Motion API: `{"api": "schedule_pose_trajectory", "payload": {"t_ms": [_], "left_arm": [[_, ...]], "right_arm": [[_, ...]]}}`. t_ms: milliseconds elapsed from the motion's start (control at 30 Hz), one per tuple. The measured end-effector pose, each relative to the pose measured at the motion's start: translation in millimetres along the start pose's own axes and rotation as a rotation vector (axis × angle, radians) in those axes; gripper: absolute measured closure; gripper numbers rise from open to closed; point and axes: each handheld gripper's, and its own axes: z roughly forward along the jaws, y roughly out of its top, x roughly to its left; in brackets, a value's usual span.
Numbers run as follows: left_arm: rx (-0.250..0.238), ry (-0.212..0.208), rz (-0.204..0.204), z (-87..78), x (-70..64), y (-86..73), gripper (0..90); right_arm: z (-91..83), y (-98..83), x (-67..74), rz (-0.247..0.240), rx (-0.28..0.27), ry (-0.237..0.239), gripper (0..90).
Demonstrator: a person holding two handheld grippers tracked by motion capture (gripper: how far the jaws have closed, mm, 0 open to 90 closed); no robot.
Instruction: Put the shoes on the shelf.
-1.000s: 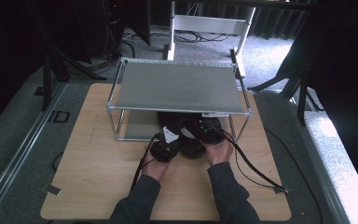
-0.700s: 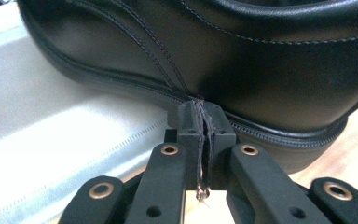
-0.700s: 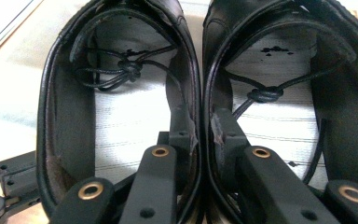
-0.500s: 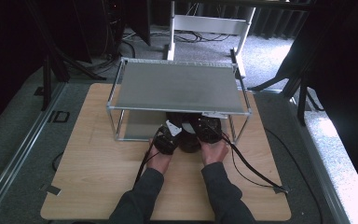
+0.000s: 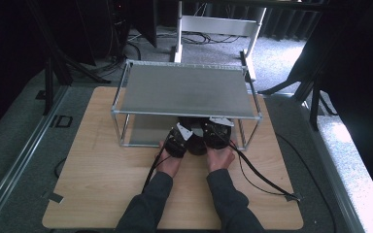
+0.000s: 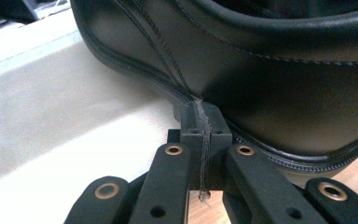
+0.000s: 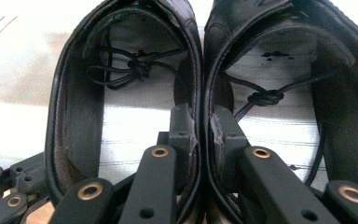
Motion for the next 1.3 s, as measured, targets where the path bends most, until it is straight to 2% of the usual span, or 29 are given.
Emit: {"api": "schedule_pose_trajectory", "payload": {"t_ms": [500,567,633,733,833,933,1000,1133,1200,1300], "left_arm": [[-0.018,0.009,0.017,6.2,0.7,-1.5,89.8],[-0.013,0.014,0.034,6.6,0.7,-1.8,89.8],[-0.001,0.019,0.037,9.8,0.9,-3.0,89.5],[-0.005,0.017,0.007,13.5,3.2,-3.6,86.9],[0.013,0.016,0.023,13.0,4.7,-2.5,84.6],[0.006,0.008,0.005,13.2,6.5,-2.7,82.3],[0.005,0.006,0.001,13.2,7.3,-2.7,81.4],[0.010,-0.008,-0.008,12.4,10.8,-2.9,77.8],[0.011,-0.018,-0.010,11.1,12.2,-3.5,75.7],[0.008,-0.032,-0.027,9.3,13.6,-4.3,72.1]], "right_arm": [[4.4,-2.3,2.6,-0.006,-0.041,-0.029,79.8],[5.1,-1.9,2.3,-0.011,-0.048,-0.028,79.1],[6.2,-2.3,1.9,-0.017,-0.068,-0.024,74.4],[9.3,-0.4,-0.8,-0.050,-0.145,-0.018,63.0],[8.1,0.9,-1.8,-0.057,-0.148,0.029,53.2],[6.3,0.6,-2.3,-0.063,-0.153,0.060,44.2],[1.0,-0.3,-1.8,-0.083,-0.169,0.052,44.0],[-16.8,-2.1,-2.8,-0.146,-0.212,0.070,41.1],[-25.9,-5.0,-9.6,-0.141,-0.232,0.109,40.6],[-38.6,-12.1,-23.6,-0.139,-0.242,0.122,39.8]]}}
